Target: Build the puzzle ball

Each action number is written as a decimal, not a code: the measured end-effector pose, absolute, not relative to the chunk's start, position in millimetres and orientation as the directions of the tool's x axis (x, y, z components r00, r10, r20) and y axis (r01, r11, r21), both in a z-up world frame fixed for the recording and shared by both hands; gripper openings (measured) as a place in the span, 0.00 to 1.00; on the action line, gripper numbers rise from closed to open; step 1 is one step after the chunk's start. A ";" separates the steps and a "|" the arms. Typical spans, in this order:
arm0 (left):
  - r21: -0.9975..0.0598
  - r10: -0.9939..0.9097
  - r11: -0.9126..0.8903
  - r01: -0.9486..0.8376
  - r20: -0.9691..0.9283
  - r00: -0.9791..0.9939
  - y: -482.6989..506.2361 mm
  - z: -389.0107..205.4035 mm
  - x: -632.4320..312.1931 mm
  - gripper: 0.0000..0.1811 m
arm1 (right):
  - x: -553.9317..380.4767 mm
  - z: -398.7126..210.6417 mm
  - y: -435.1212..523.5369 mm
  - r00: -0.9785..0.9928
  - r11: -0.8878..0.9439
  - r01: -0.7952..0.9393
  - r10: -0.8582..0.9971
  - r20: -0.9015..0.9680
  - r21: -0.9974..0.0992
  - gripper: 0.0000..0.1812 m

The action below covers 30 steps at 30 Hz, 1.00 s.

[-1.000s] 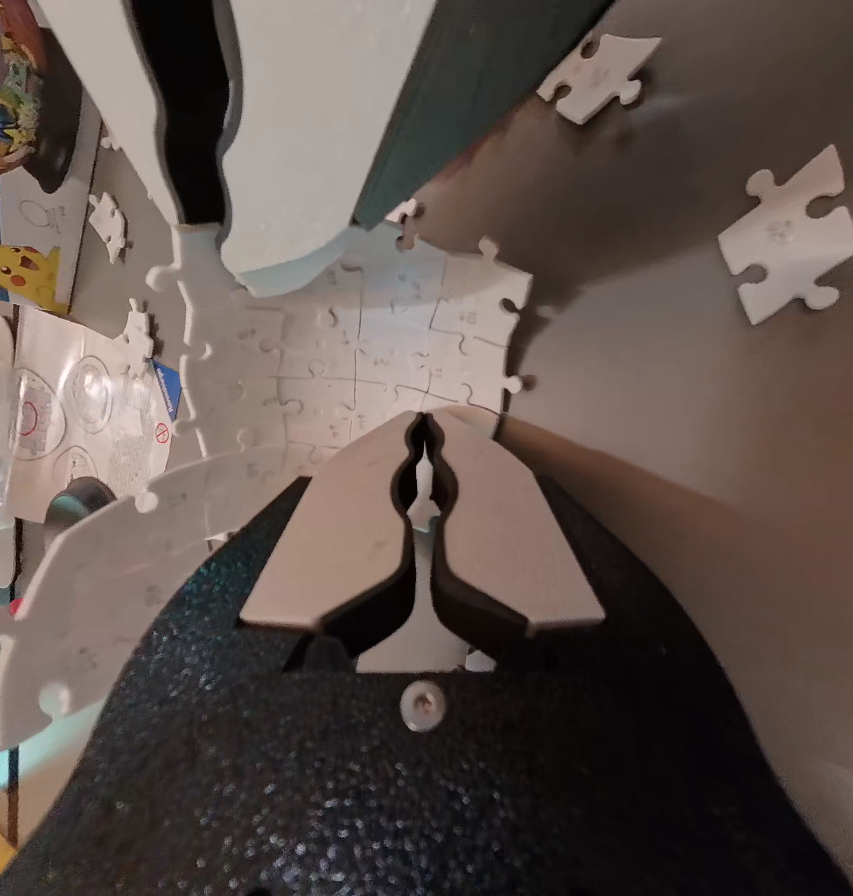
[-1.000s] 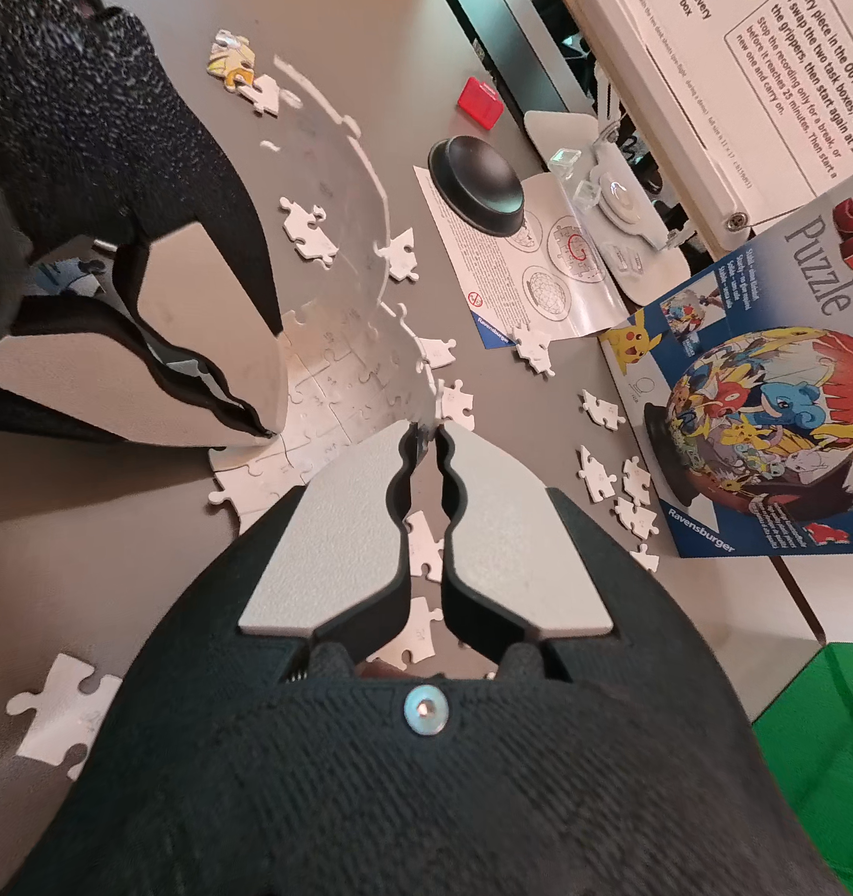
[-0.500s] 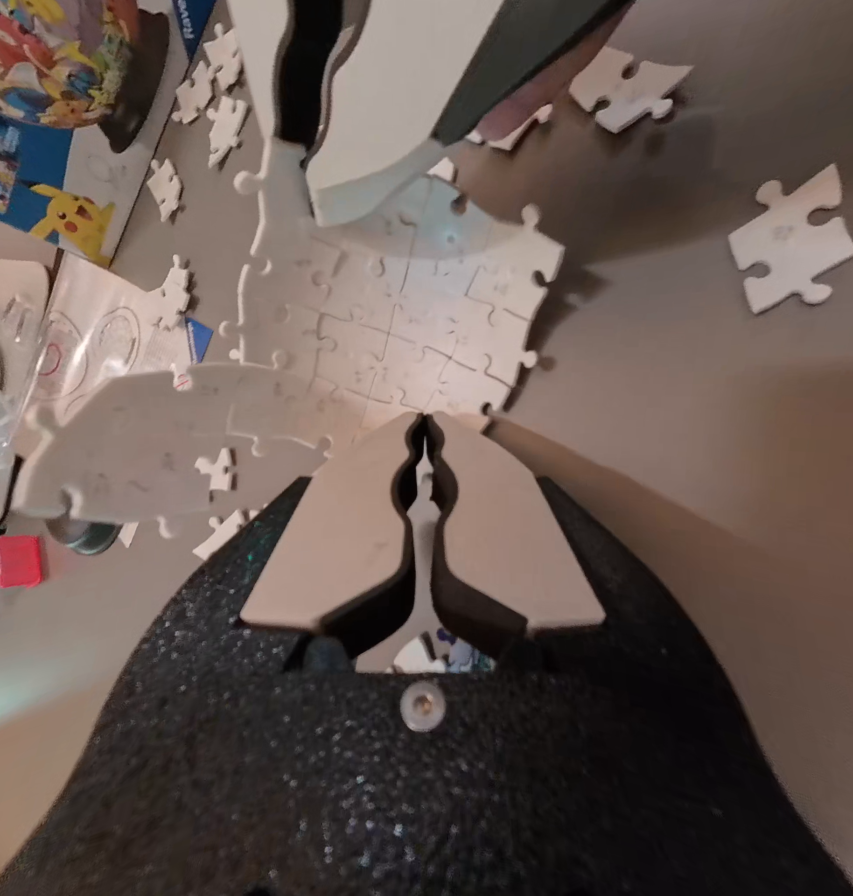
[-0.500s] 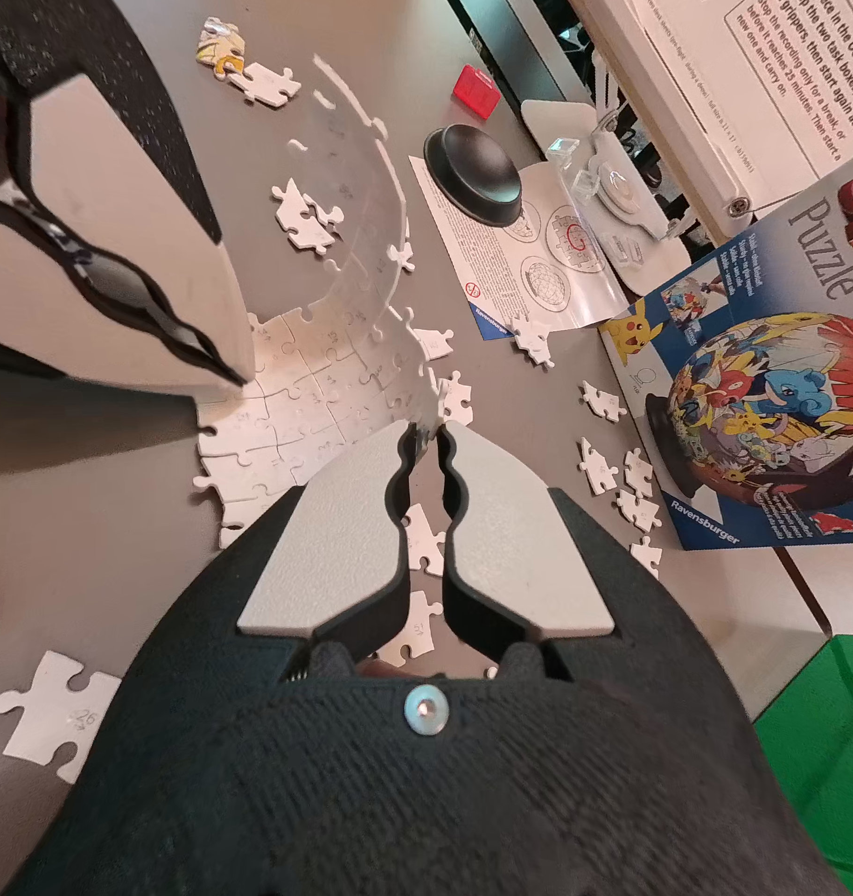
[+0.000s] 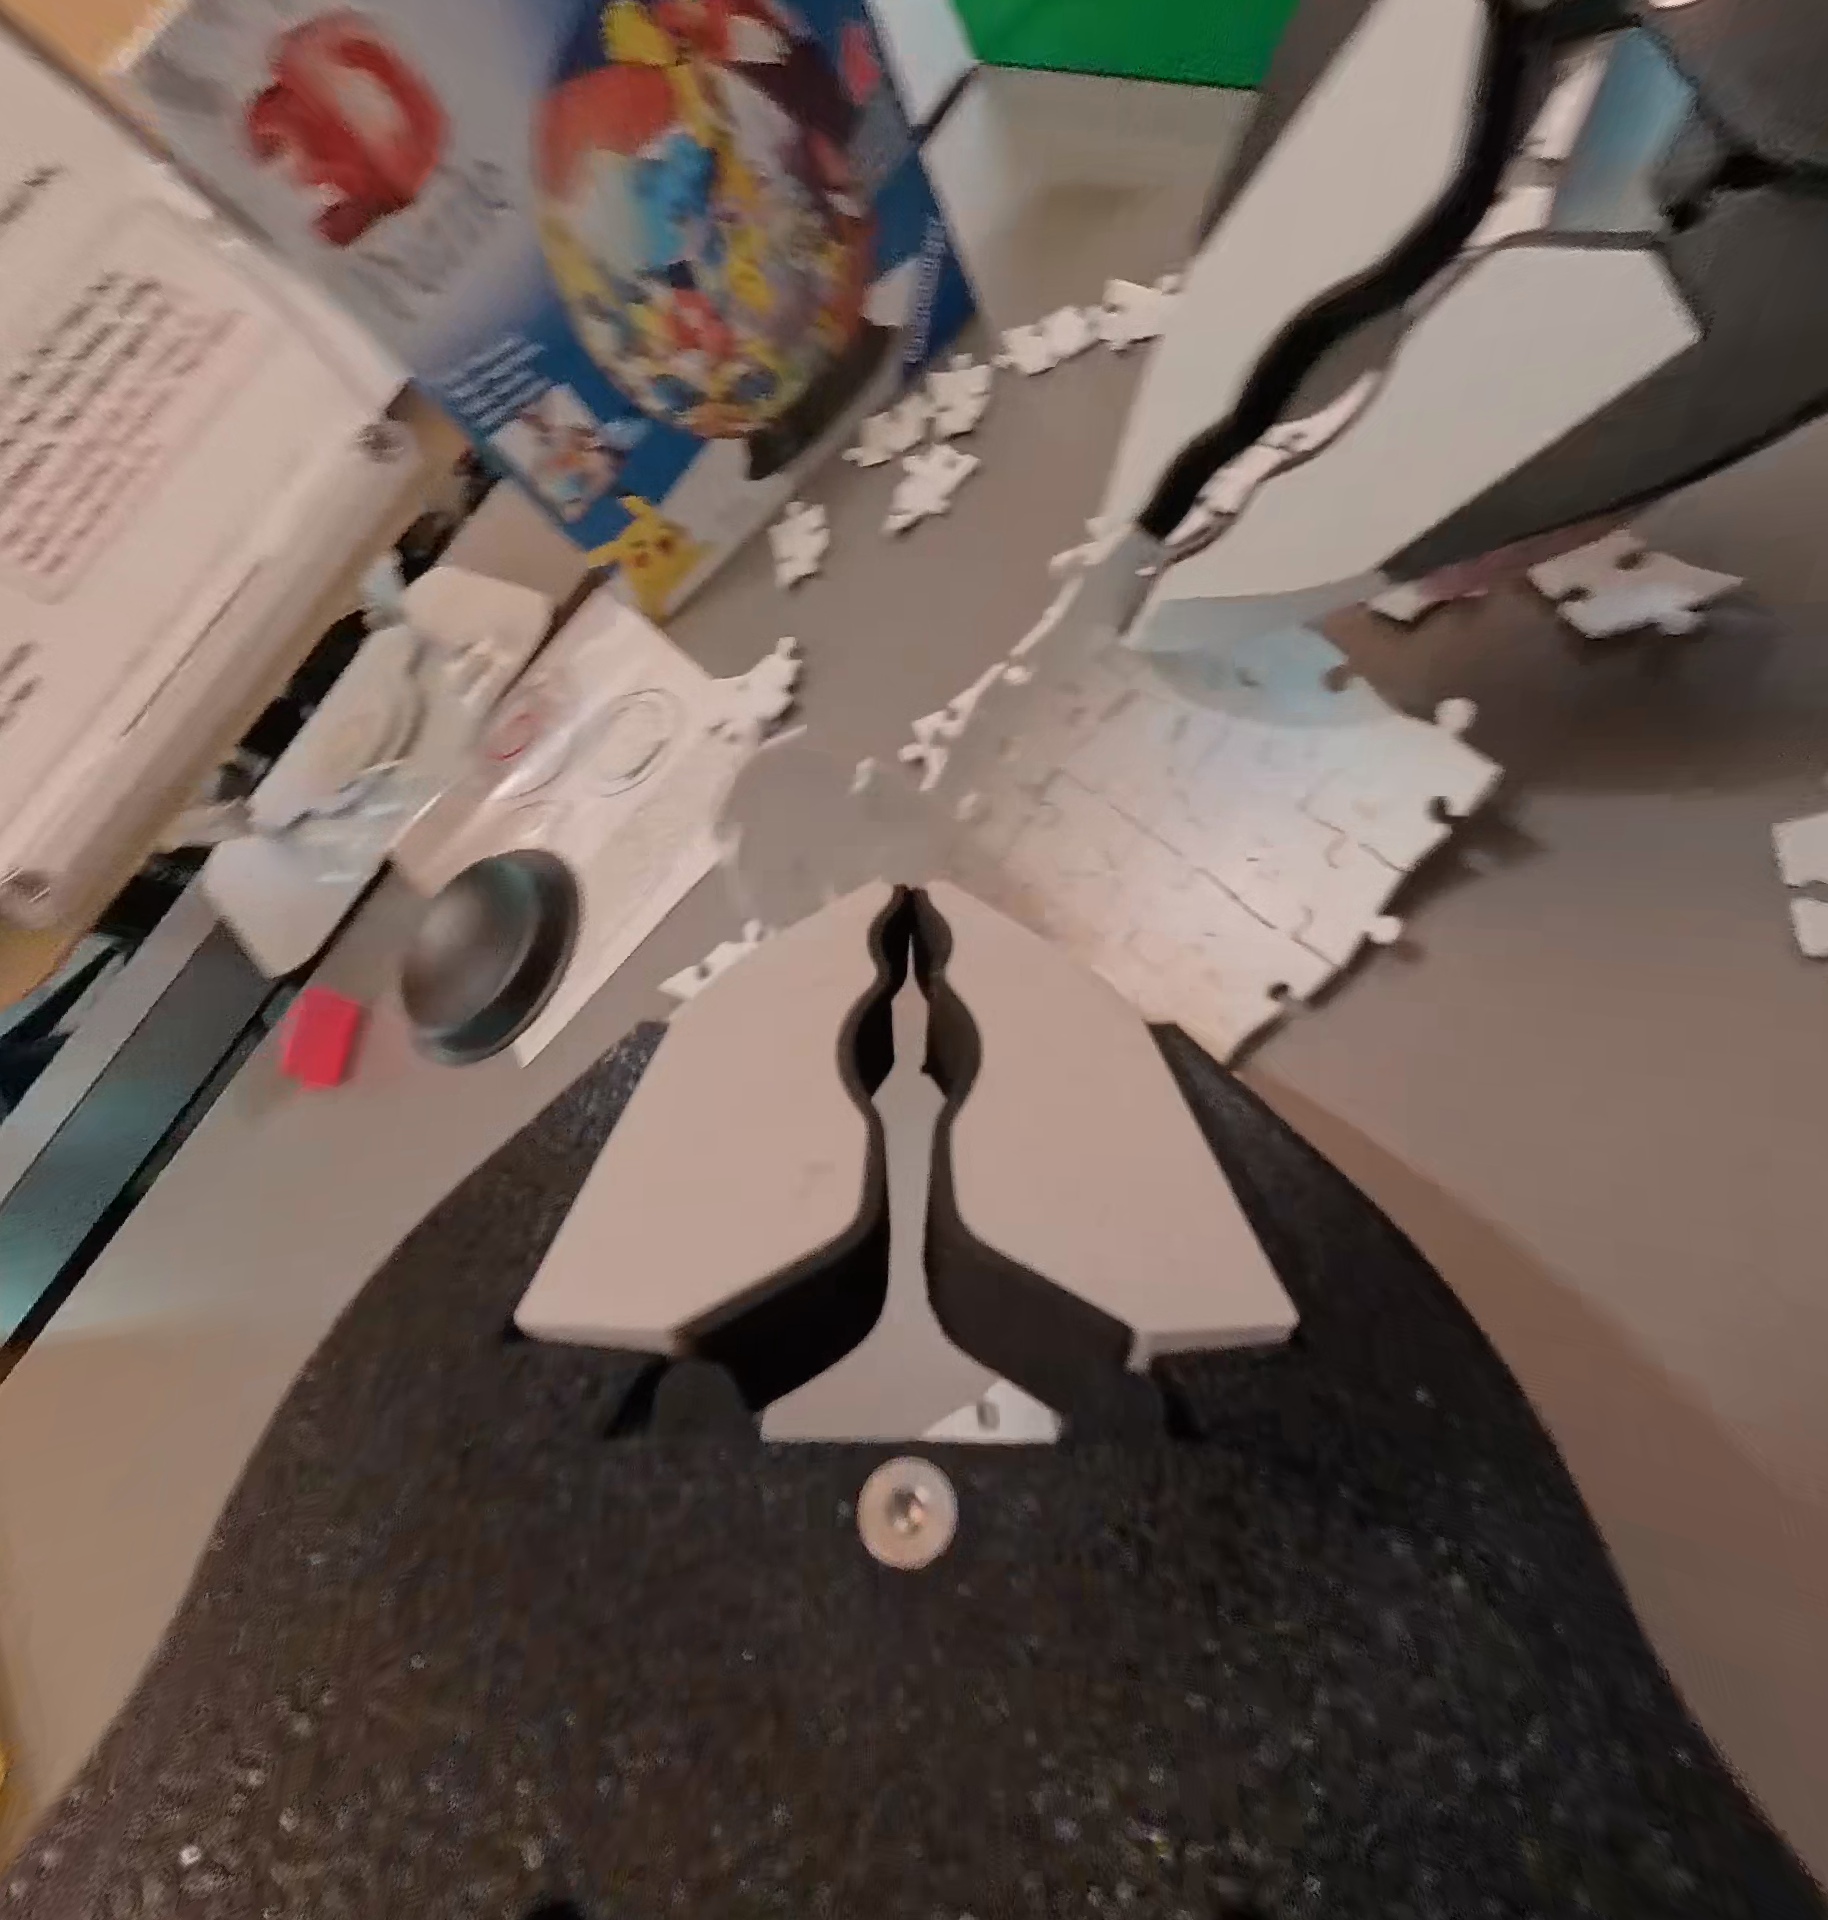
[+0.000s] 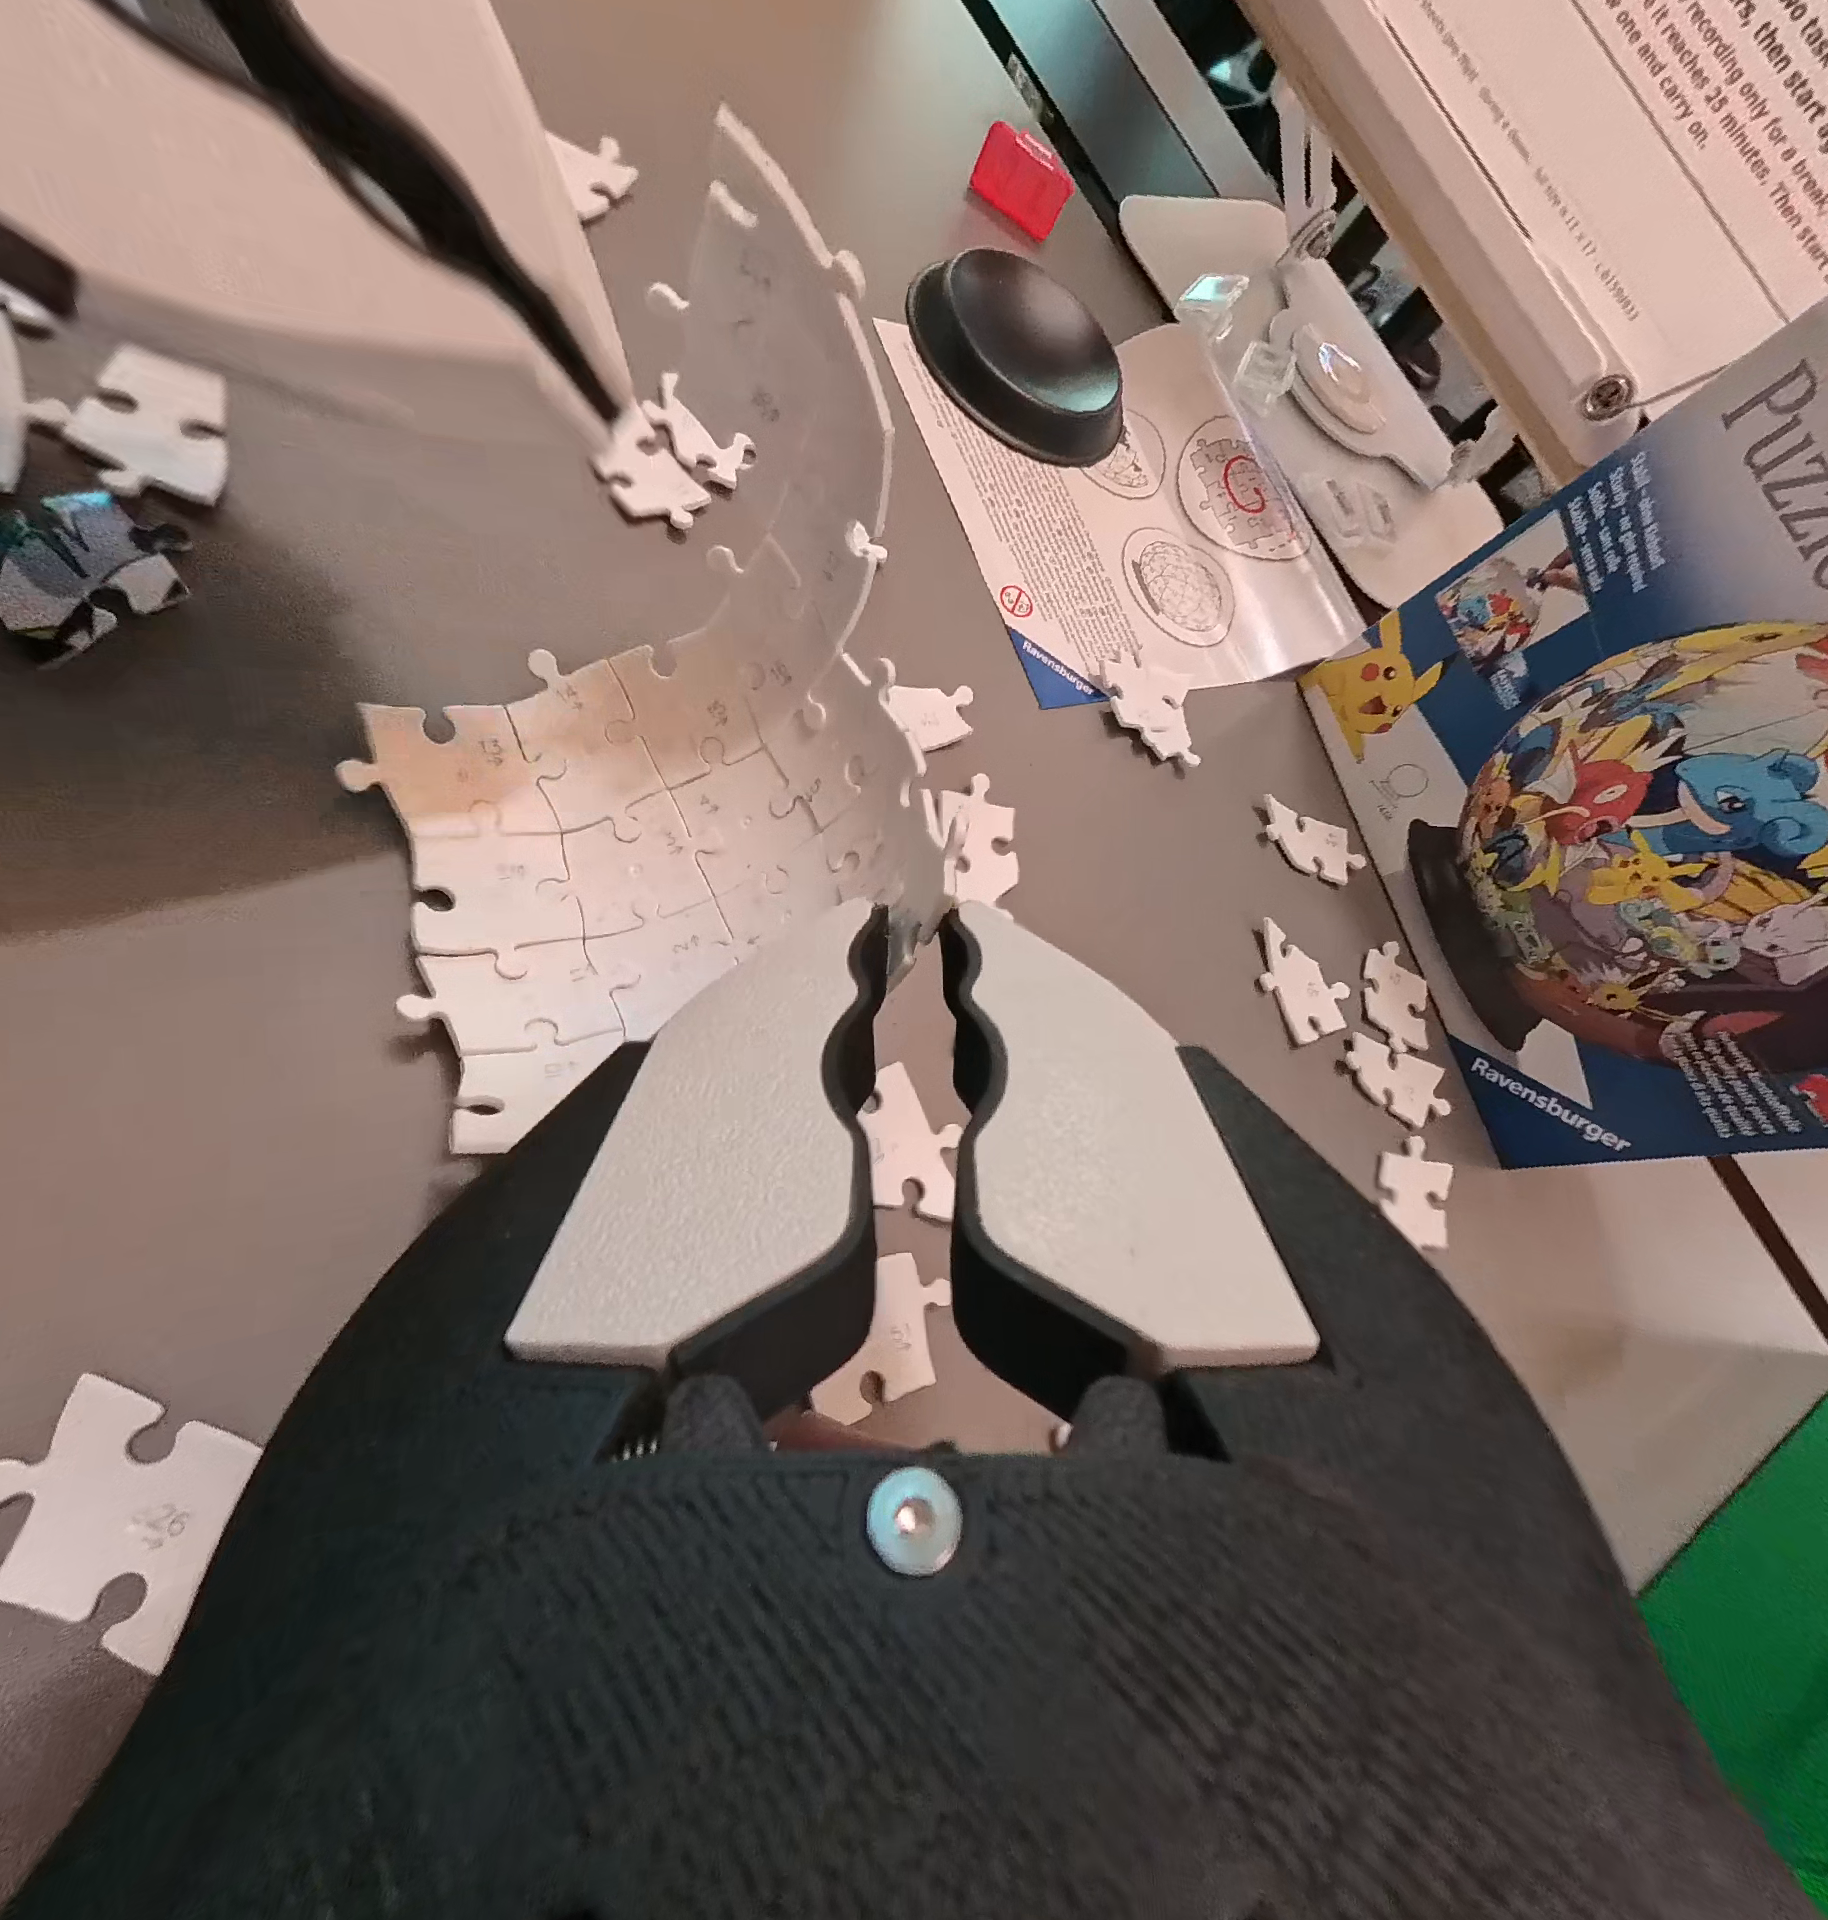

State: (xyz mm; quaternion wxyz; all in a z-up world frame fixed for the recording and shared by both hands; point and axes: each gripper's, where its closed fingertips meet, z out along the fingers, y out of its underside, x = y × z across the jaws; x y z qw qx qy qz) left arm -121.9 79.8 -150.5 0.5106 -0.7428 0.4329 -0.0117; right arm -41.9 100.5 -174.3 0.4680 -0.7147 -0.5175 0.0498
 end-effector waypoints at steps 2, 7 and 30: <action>-0.799 -0.595 -0.147 -0.583 -0.400 0.697 83.9 -148.0 -138.0 0.00 | -40.3 -176.5 101.1 0.472 -0.047 0.673 0.796 0.379 -0.738 0.06; -0.847 -0.587 -0.357 -0.394 -0.125 0.800 86.3 -168.1 -148.5 0.12 | -38.3 -180.9 101.3 0.489 -0.086 0.649 0.808 0.328 -0.756 0.06; -0.752 -0.718 -0.531 -0.390 0.154 0.679 85.9 -211.6 -109.4 0.04 | -41.3 -177.3 97.1 0.476 -0.084 0.554 0.848 0.232 -0.828 0.04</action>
